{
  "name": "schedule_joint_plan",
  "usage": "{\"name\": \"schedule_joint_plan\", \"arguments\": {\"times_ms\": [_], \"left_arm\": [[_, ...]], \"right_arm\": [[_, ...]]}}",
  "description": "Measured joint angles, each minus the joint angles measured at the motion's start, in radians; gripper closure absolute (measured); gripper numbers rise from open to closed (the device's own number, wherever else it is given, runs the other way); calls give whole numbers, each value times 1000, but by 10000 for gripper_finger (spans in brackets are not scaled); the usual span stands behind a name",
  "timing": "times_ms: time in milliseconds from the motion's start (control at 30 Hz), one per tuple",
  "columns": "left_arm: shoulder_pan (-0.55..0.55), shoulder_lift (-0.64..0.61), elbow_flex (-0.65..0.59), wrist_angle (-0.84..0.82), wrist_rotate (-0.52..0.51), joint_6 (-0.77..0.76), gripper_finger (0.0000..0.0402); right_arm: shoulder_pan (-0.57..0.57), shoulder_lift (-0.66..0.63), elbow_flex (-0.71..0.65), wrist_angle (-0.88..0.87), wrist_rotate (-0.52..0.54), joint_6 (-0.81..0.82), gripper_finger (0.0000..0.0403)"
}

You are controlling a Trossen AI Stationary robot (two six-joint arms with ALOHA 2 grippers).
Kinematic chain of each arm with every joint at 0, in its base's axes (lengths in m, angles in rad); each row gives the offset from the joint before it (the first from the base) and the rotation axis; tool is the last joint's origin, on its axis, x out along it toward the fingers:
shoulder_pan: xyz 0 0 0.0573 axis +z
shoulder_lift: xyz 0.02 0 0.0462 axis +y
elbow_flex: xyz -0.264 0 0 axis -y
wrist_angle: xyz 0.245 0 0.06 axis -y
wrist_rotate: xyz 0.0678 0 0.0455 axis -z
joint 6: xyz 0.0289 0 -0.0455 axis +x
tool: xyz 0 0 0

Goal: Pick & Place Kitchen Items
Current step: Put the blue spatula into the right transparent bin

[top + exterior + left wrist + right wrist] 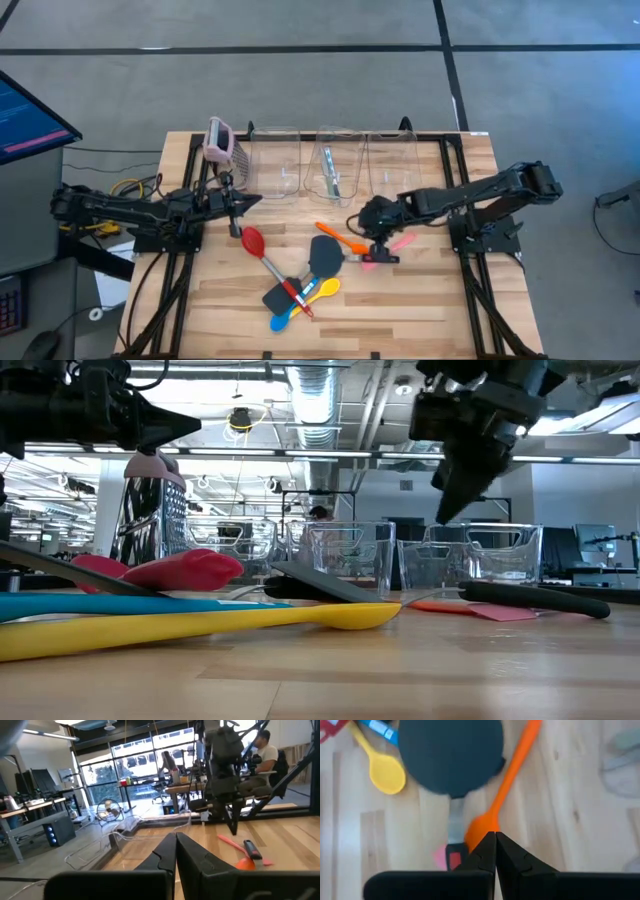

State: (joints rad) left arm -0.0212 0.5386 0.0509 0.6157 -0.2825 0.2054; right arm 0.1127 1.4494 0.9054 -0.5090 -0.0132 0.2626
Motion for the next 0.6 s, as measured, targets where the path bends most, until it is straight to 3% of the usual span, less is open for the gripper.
{"name": "schedule_joint_plan", "arguments": {"times_ms": [267,600], "left_arm": [[1,29,0,9,-15,0,399],[1,31,0,17,-14,0,399]], "right_arm": [[66,130,126,-213,-80,-8,403],[111,222,223,-221,-76,0,402]]}}
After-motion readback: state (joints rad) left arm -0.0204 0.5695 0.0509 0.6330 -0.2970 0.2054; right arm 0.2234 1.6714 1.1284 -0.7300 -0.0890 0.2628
